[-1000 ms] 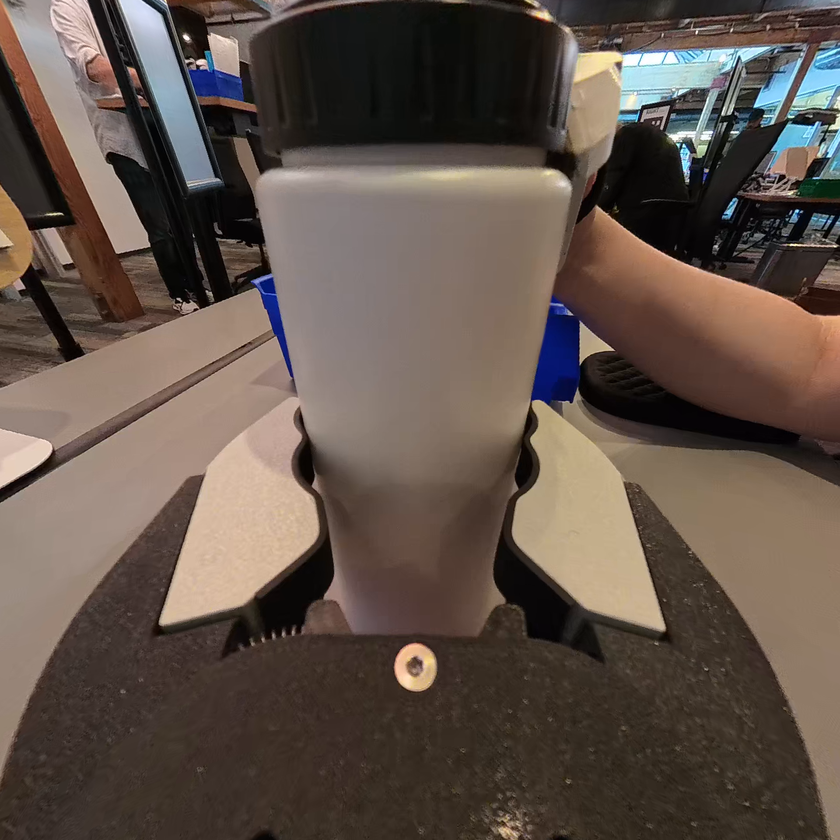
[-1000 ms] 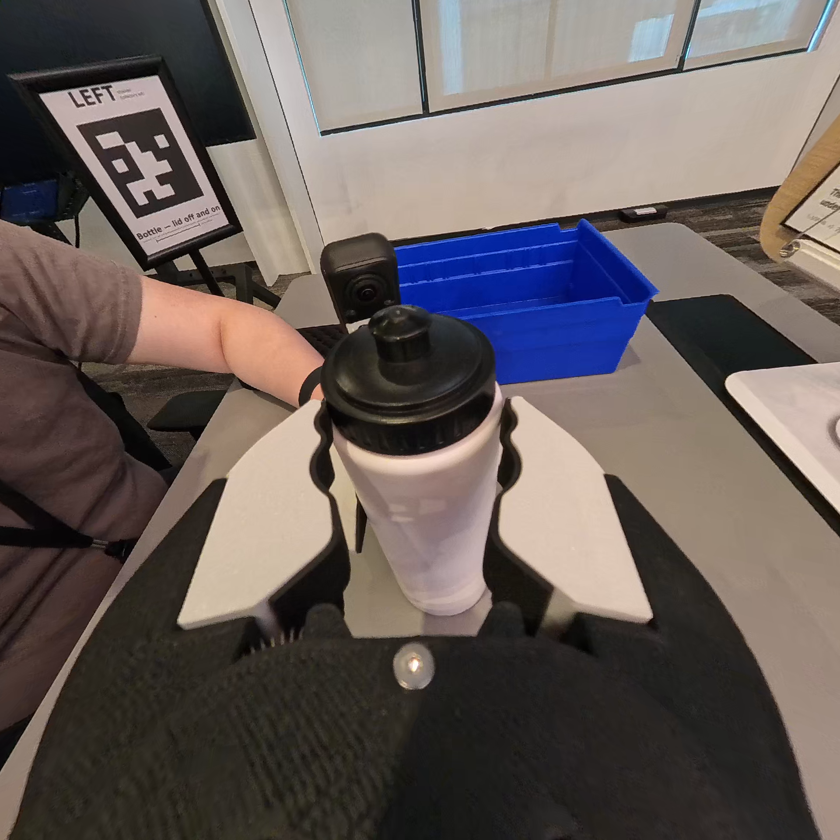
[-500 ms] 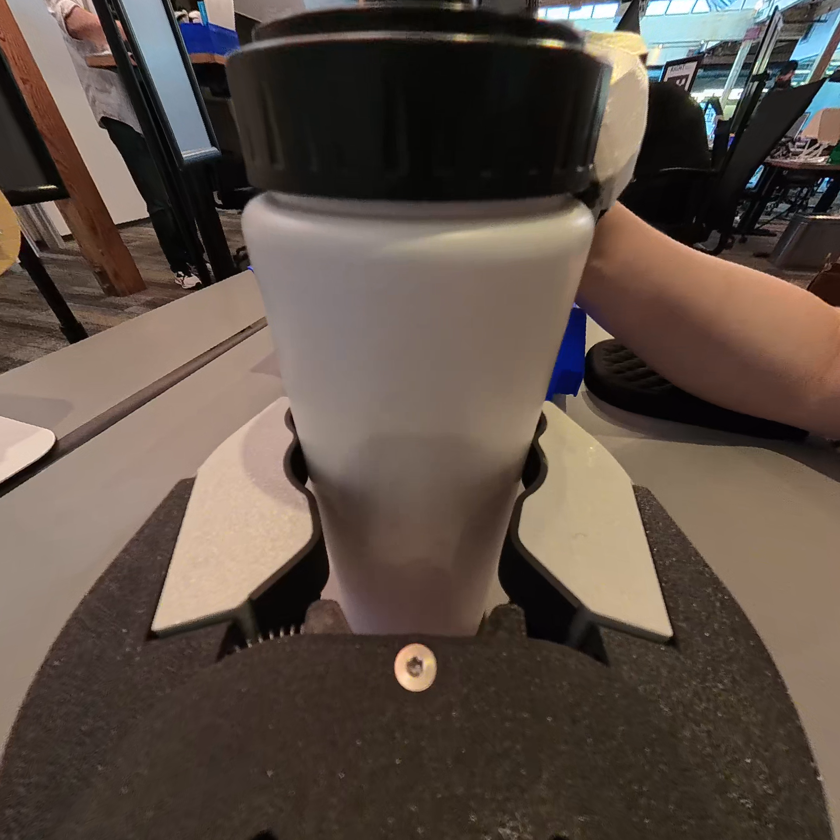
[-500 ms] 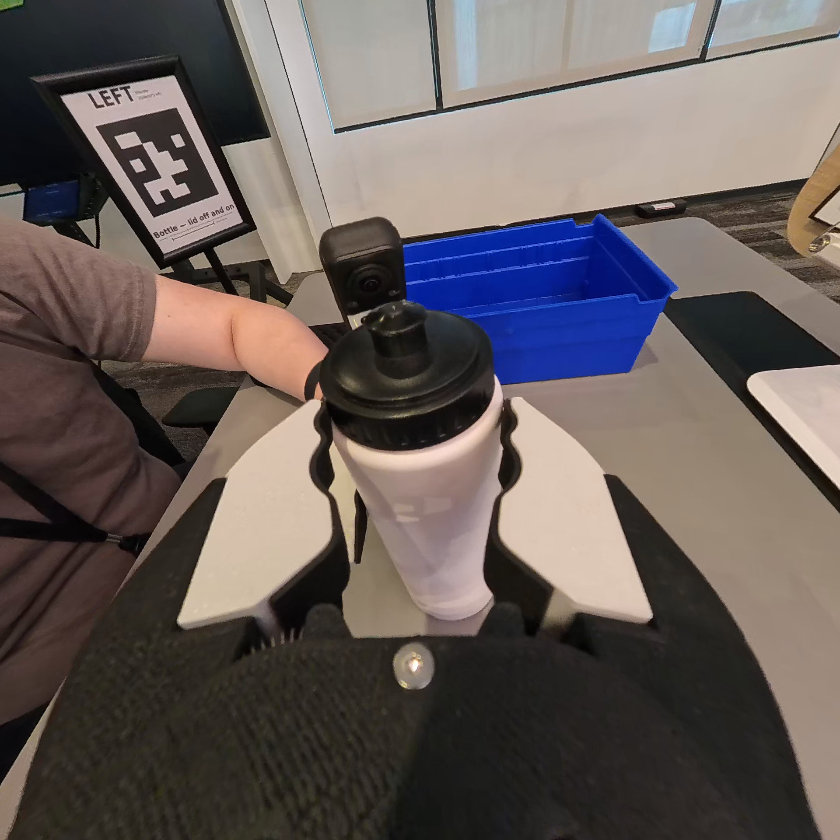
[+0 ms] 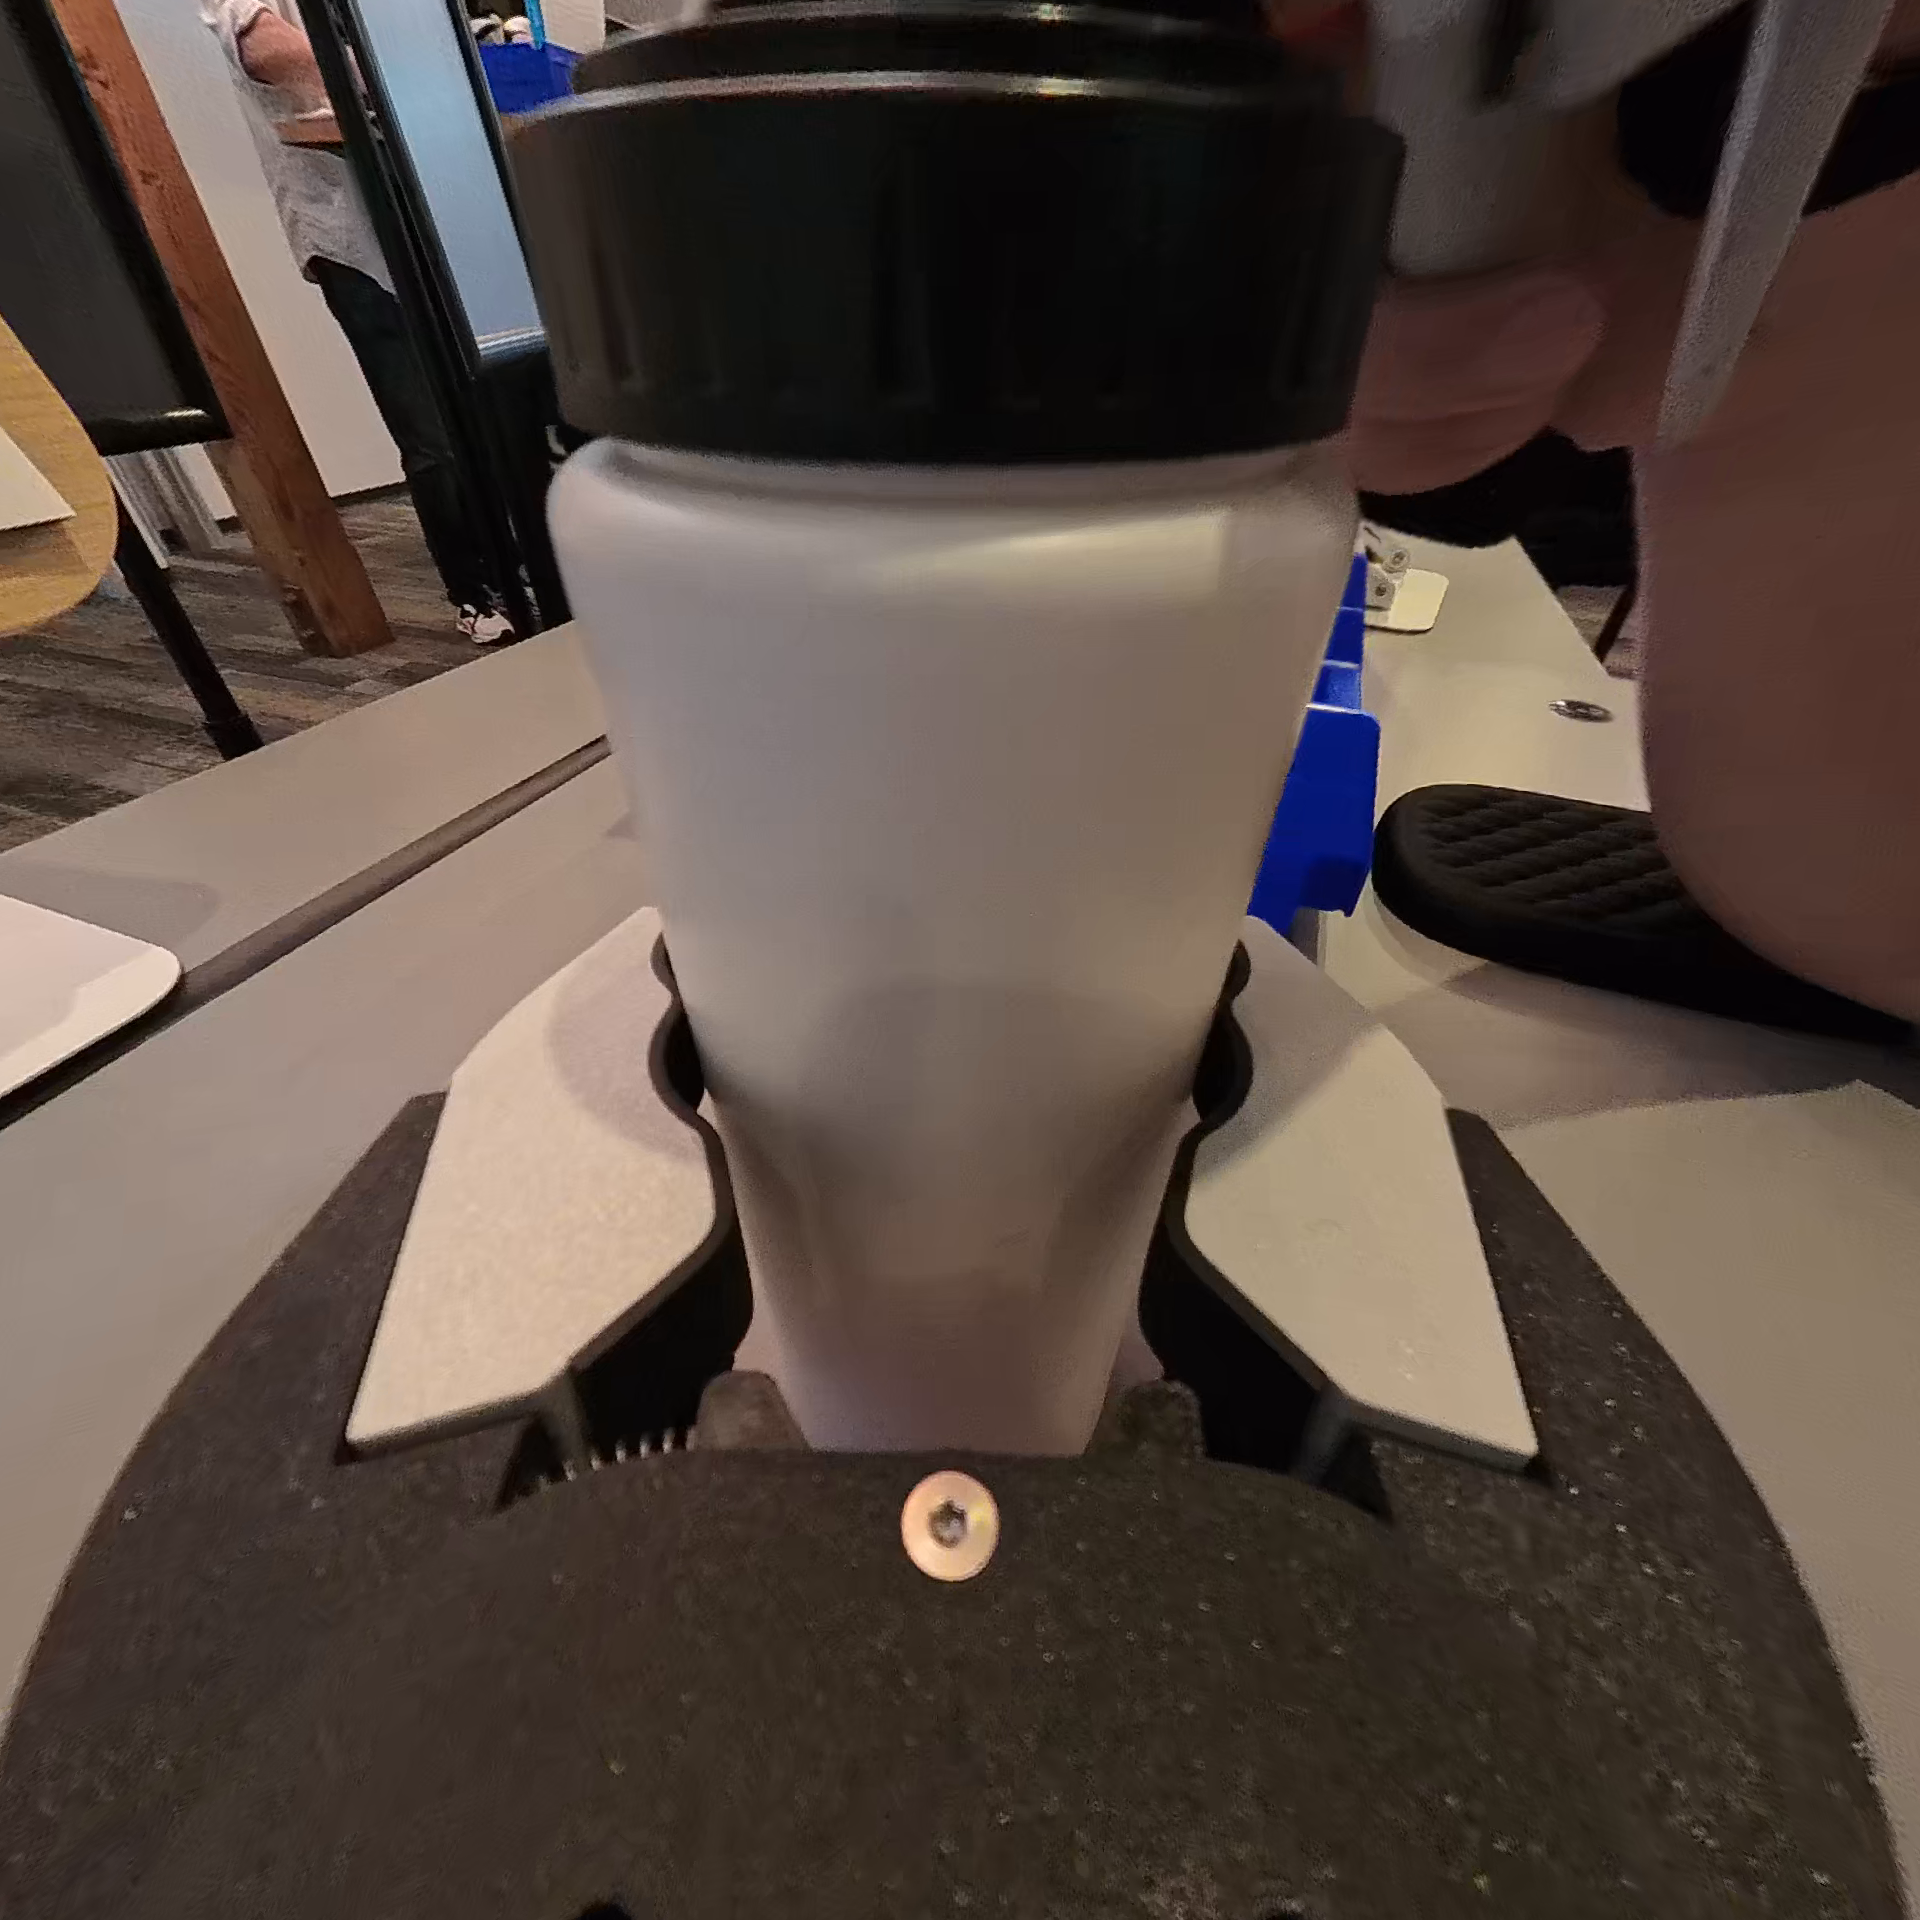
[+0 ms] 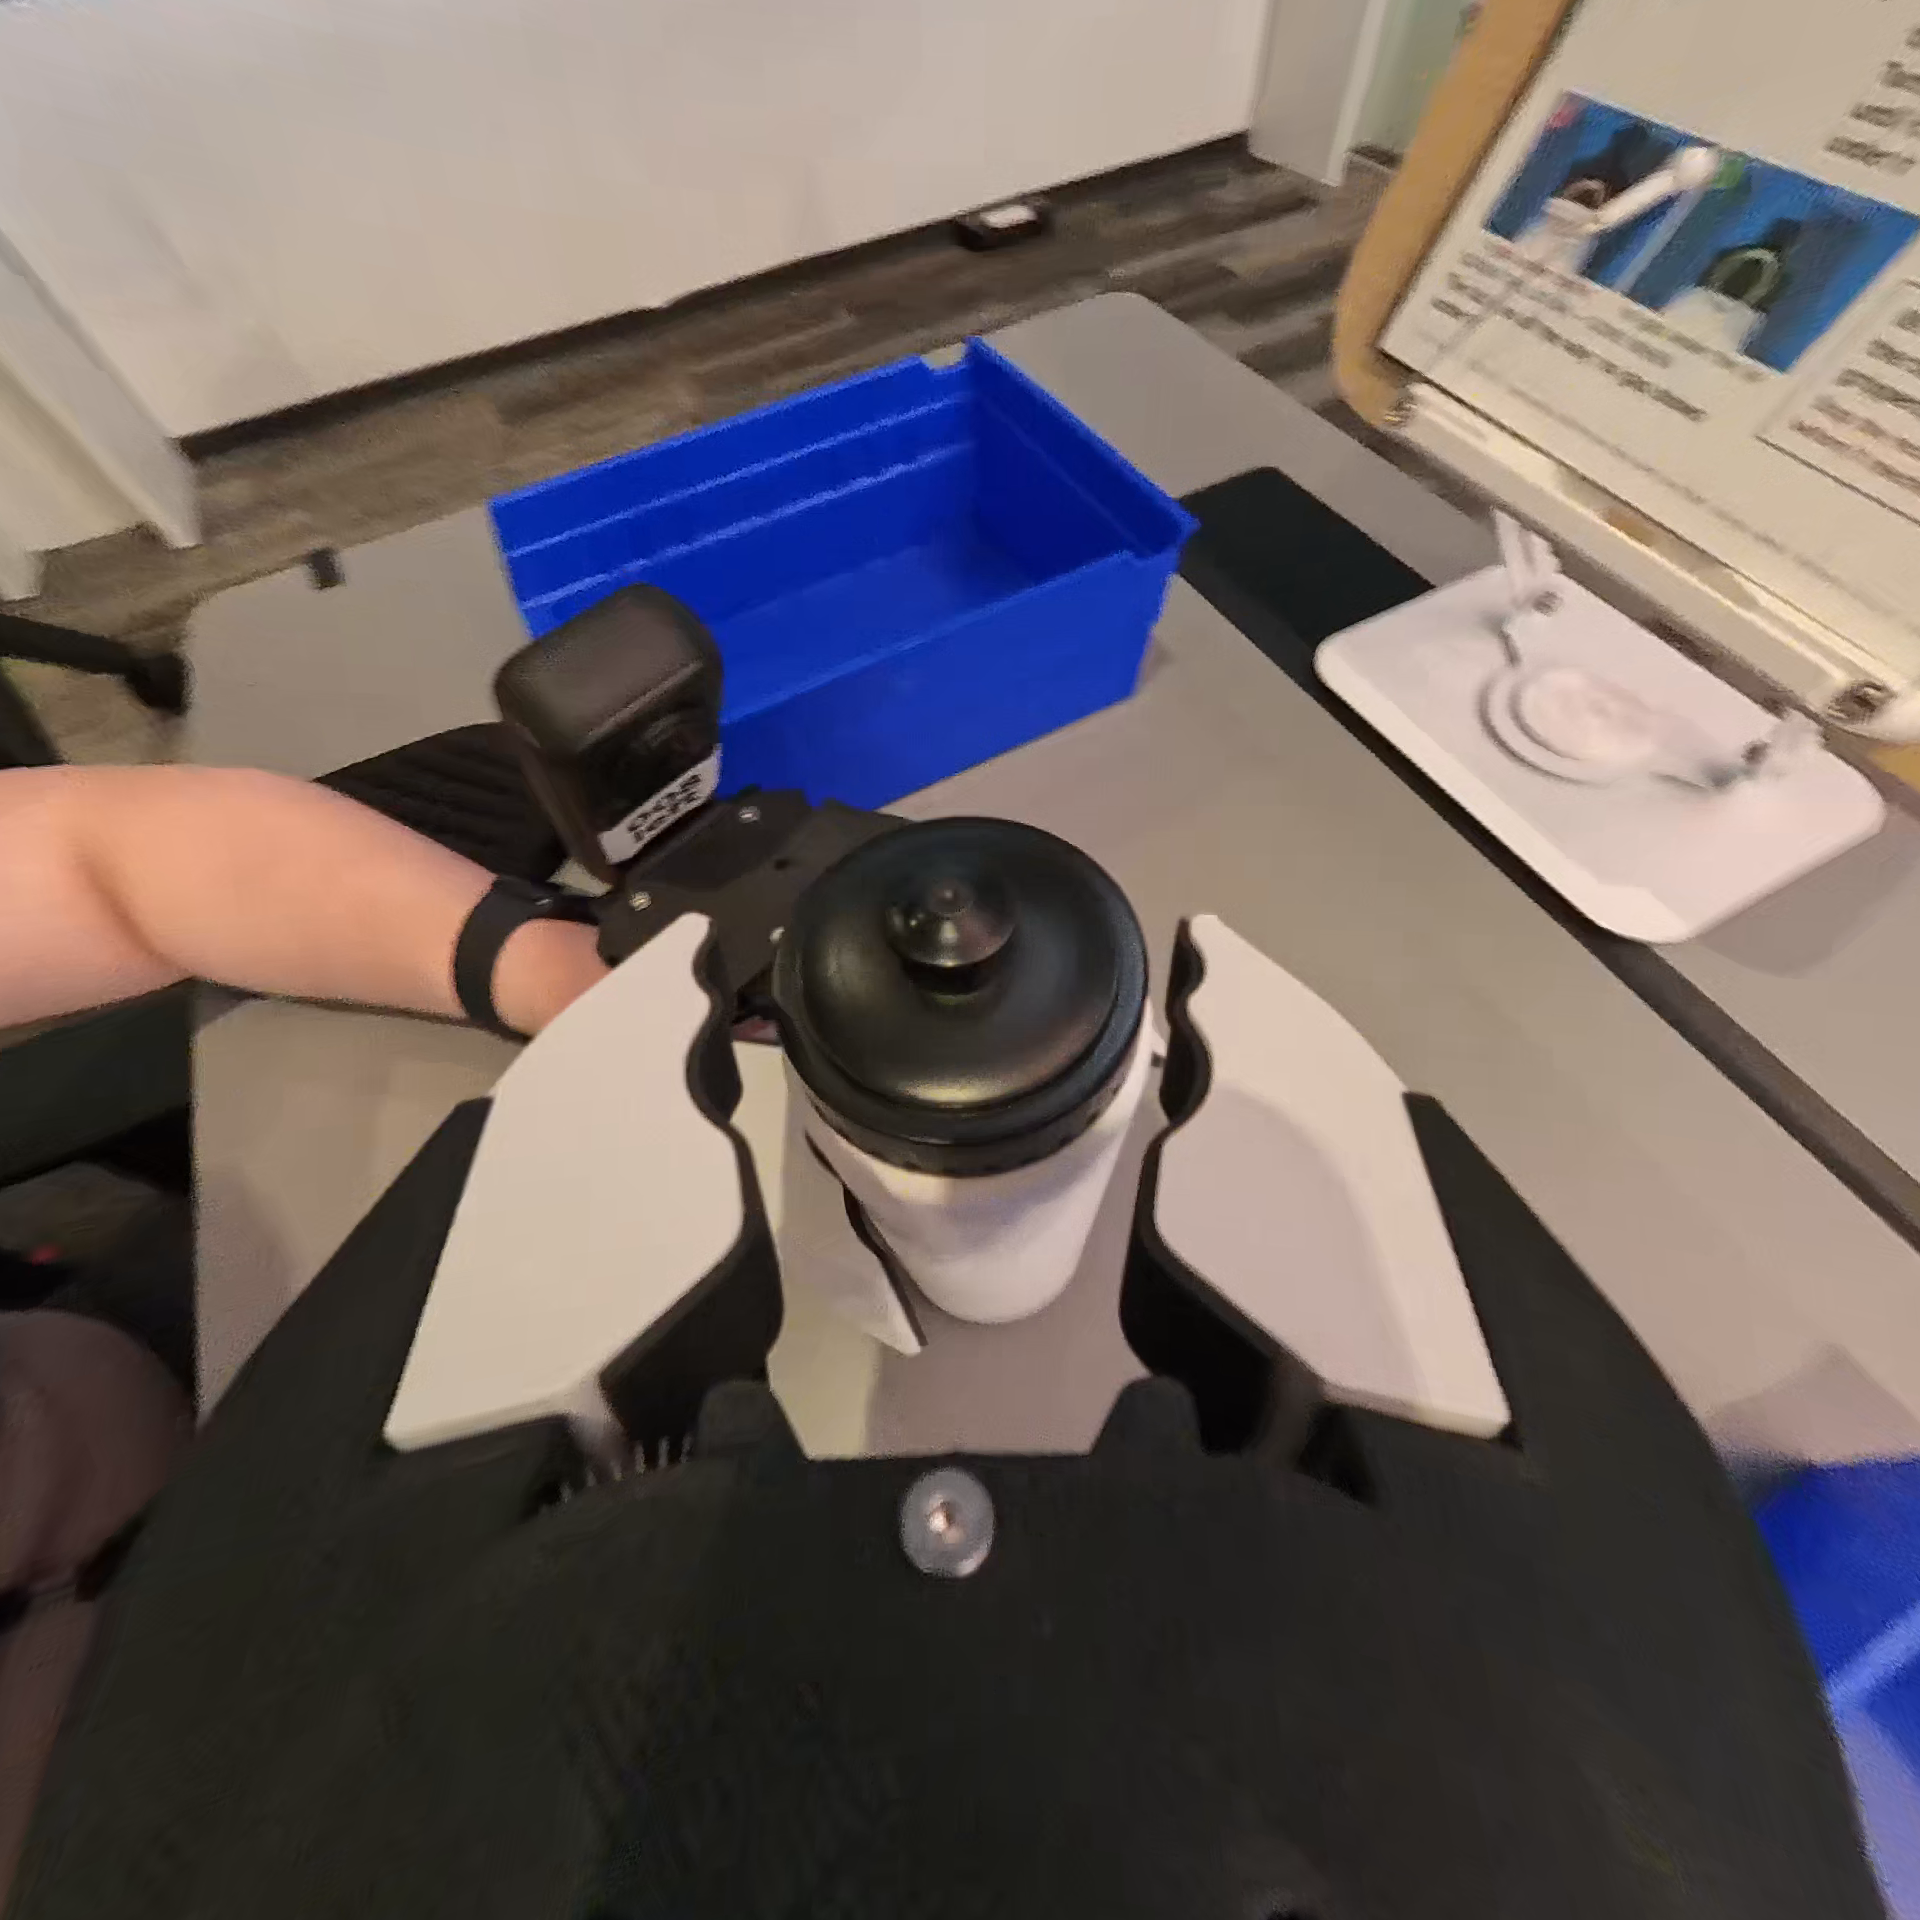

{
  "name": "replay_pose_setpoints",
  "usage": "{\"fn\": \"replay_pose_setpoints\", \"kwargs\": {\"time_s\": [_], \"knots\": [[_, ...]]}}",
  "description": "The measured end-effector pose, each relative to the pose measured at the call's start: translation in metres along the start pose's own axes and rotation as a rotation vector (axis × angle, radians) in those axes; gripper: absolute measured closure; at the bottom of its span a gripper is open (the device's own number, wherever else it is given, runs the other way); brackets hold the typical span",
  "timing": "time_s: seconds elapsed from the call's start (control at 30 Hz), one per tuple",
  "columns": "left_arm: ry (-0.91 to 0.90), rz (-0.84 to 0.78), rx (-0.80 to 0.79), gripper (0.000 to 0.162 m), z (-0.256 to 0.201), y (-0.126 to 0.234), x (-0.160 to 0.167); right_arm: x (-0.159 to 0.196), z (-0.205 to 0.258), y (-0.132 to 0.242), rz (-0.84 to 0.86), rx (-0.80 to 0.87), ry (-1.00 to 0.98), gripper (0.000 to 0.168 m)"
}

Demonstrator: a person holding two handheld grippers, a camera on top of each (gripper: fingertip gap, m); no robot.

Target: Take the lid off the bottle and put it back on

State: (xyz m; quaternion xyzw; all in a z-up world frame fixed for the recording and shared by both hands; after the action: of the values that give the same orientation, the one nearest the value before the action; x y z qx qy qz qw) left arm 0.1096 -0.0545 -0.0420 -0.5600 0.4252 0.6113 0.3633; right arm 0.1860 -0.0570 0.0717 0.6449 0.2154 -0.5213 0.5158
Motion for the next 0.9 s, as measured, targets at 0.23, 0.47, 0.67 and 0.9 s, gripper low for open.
{"fn": "replay_pose_setpoints", "kwargs": {"time_s": [0.23, 0.47, 0.67, 0.9], "knots": [[-0.007, 0.014, -0.022, 0.067, -0.0017, -0.0011, -0.0005, 0.0004, 0.0013, 0.0015, 0.025, 0.05, -0.004, 0.097], [-0.006, 0.036, -0.036, 0.067, -0.0022, -0.0025, -0.001, 0.002, 0.0055, -0.0015, 0.074, 0.13, 0.05, 0.093], [-0.008, 0.05, -0.024, 0.068, -0.0013, -0.0032, -0.0015, 0.0021, 0.0047, -0.0006, 0.089, 0.126, 0.081, 0.094], [-0.023, 0.063, -0.014, 0.071, -0.0013, -0.004, -0.0012, 0.003, 0.0, 0.0018, 0.094, 0.071, 0.113, 0.094]]}}
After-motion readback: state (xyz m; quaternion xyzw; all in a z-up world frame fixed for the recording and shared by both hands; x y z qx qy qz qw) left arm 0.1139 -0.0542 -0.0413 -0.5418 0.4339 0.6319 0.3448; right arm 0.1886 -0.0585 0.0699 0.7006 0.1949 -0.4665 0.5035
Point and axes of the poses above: each gripper's, where its closed fingertips meet, y back along the fingers, x out of its underside, z = x × y across the jaws, the point moved 7 cm from there along y, back along the fingers, and after that the axes turned 1 degree about -y, right-handed, at the moved point
